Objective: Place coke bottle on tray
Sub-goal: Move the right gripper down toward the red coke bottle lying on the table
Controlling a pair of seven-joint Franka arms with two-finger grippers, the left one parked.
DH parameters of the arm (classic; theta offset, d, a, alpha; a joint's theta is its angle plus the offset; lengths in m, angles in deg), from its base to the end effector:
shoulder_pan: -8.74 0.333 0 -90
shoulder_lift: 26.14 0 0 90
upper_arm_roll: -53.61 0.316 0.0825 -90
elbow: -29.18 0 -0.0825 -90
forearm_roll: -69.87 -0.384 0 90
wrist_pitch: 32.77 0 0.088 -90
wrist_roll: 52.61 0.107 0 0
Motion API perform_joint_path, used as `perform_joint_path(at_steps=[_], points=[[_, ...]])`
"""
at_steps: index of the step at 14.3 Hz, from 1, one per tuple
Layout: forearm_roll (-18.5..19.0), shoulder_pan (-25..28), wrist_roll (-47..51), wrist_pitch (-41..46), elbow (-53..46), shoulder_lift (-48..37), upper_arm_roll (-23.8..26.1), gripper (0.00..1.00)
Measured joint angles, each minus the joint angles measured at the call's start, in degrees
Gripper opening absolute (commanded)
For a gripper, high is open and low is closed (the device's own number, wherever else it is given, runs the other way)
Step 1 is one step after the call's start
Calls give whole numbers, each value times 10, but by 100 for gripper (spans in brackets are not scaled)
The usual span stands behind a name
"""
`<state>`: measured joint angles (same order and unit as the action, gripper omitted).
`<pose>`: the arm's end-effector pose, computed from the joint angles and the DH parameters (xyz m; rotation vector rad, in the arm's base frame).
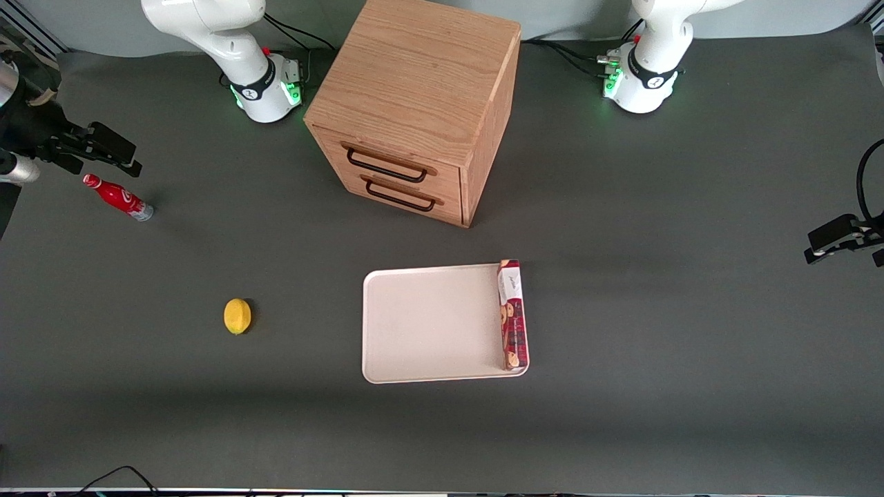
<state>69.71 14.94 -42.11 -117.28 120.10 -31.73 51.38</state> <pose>0.5126 0.0347 0.6607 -3.1317 0.1779 0.0237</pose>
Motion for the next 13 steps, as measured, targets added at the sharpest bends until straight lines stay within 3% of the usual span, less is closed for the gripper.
perform_joint_path(at_steps=[9,13], points=[[5,0,-8,25,-2,5,-3,100],[65,-15,-151,86,8,-8,-38,100]])
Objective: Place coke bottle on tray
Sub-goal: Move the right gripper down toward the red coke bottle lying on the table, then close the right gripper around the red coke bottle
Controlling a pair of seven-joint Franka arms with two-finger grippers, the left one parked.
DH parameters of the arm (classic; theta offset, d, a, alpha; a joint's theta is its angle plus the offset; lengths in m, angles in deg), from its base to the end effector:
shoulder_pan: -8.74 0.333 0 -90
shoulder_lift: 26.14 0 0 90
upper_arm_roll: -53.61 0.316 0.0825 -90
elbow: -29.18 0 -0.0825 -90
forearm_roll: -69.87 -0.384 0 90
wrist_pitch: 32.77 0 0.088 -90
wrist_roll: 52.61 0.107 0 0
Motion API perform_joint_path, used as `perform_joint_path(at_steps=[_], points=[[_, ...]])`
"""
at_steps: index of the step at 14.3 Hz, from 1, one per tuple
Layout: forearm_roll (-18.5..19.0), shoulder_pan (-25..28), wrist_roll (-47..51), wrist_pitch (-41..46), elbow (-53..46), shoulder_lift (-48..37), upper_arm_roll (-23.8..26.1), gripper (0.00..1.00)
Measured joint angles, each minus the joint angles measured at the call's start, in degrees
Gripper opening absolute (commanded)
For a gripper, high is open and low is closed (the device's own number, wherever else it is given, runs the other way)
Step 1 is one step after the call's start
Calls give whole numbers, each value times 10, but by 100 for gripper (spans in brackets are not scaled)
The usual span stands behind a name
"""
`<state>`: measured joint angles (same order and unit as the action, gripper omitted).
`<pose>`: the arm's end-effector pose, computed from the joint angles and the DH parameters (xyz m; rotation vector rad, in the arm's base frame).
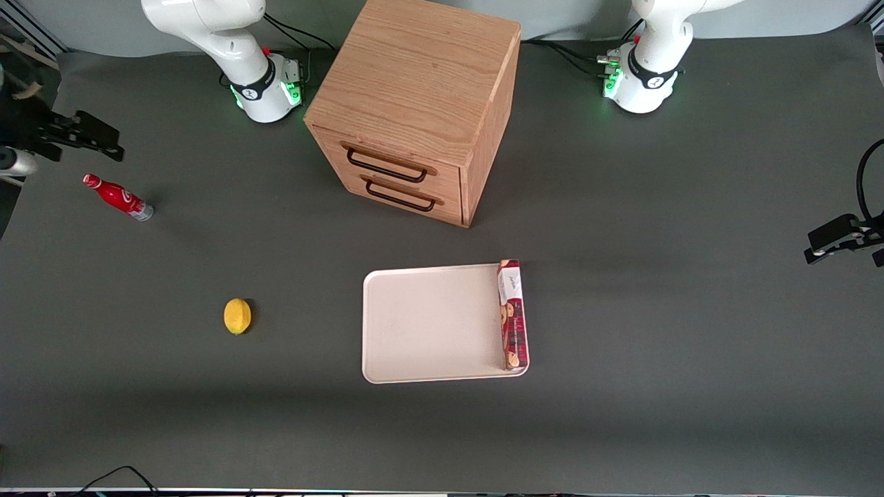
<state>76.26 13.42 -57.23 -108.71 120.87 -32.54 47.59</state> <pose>0.4917 -0.0288 0.6504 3.0403 0.0618 -0.2571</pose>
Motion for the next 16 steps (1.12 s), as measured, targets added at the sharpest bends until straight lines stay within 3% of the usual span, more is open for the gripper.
perform_joint_path(at_steps=[2,5,9,11,16], points=[[47,-7,-116,-15,59,-26,-56,100],[96,-16,-254,-126,193,-75,-160,100],[116,-18,-358,-319,351,-87,-276,100],[117,-18,-378,-404,407,-86,-311,100],[118,-25,-382,-532,497,-82,-339,100]])
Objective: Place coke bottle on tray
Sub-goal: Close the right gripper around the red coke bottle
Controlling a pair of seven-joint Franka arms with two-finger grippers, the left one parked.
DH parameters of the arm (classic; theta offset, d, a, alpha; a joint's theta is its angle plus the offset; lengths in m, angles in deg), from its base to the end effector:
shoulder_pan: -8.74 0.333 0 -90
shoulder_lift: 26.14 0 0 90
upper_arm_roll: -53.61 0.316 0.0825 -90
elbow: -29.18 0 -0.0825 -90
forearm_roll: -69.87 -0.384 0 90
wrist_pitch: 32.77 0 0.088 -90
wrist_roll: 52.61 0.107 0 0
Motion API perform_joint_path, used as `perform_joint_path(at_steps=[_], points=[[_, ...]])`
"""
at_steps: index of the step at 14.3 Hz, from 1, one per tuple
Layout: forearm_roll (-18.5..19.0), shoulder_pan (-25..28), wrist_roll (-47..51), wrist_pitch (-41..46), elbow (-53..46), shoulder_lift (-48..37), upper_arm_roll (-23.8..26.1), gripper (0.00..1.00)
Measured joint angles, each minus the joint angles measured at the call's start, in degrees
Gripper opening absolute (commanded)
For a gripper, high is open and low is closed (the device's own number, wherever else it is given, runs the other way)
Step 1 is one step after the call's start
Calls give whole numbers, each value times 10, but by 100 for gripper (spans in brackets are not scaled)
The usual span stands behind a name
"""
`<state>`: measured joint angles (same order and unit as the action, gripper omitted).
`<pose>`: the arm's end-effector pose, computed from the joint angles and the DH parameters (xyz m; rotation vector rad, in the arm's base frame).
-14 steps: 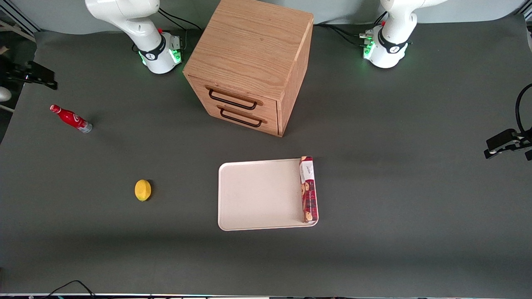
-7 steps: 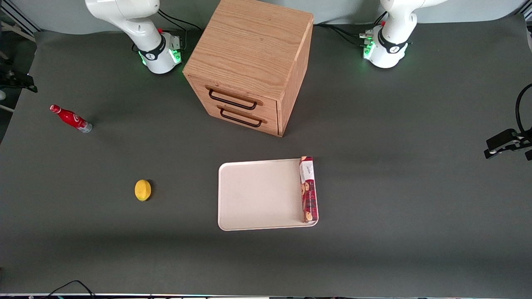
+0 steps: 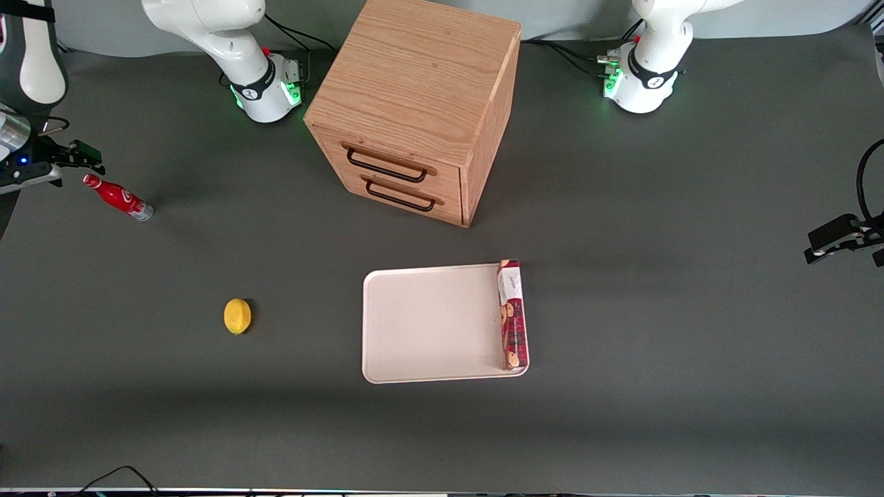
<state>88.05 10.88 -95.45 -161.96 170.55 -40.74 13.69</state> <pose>0.3542 -0.2830 0.3658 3.0404 0.4705 -0.0798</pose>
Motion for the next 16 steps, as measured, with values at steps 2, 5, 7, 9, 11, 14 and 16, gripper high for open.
perform_joint_path(at_steps=[2,5,7,9,11,14,16], points=[[0,-1,-17,-38,15,8,-13,98],[0,-3,-35,-59,18,23,-28,74],[0,-5,-49,-62,18,28,-38,59],[0,-6,-54,-65,19,29,-44,29],[0,-6,-55,-66,20,30,-44,6],[0,-5,-56,-66,21,30,-44,0],[0,-4,-56,-66,20,30,-44,0]])
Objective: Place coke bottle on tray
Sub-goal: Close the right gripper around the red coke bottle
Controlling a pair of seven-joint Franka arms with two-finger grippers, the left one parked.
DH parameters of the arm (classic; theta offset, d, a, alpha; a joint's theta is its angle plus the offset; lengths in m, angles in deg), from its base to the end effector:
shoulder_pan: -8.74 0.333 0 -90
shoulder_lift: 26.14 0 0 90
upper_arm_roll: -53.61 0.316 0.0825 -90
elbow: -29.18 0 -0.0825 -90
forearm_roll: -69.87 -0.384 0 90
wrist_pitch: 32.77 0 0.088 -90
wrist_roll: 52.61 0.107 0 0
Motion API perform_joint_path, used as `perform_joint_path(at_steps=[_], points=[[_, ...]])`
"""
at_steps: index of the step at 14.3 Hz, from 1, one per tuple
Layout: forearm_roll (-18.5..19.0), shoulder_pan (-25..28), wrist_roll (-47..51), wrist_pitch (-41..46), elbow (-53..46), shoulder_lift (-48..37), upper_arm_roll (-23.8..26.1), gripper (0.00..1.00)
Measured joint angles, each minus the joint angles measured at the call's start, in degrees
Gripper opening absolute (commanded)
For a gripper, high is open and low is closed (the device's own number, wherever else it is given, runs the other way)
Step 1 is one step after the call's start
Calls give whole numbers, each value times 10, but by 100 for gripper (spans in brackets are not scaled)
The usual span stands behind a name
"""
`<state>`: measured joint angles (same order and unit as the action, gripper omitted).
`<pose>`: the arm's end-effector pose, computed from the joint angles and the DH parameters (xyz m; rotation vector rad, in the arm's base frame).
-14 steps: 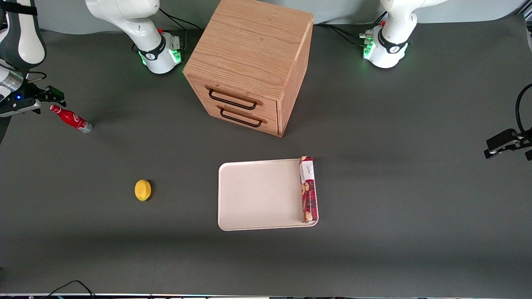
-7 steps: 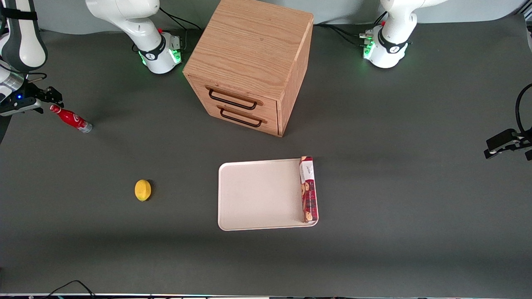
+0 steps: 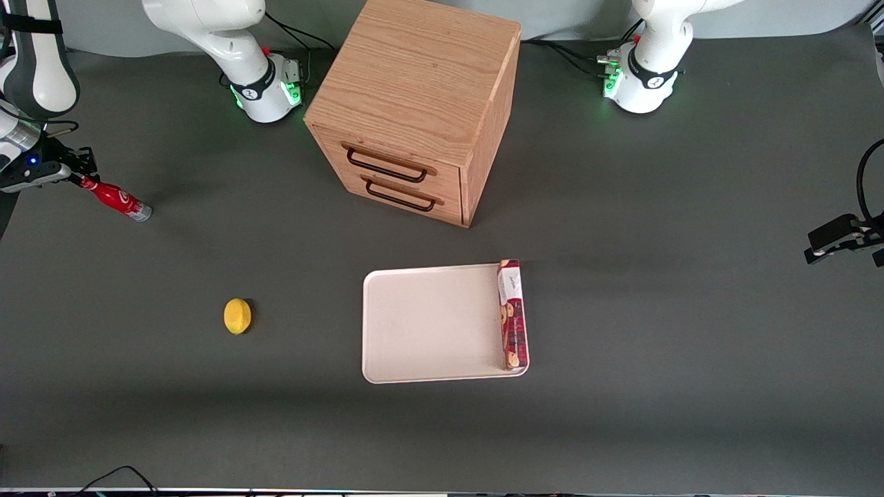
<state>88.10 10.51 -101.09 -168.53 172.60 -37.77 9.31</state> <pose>0.3356 -0.3074 0.3382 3.0189 0.5167 -0.0592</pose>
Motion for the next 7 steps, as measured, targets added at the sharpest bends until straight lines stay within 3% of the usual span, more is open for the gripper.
perform_joint_path(at_steps=[4,7], points=[[-1,3,0,73,-40,-2,45,0],[-42,5,5,232,-172,-5,133,0]])
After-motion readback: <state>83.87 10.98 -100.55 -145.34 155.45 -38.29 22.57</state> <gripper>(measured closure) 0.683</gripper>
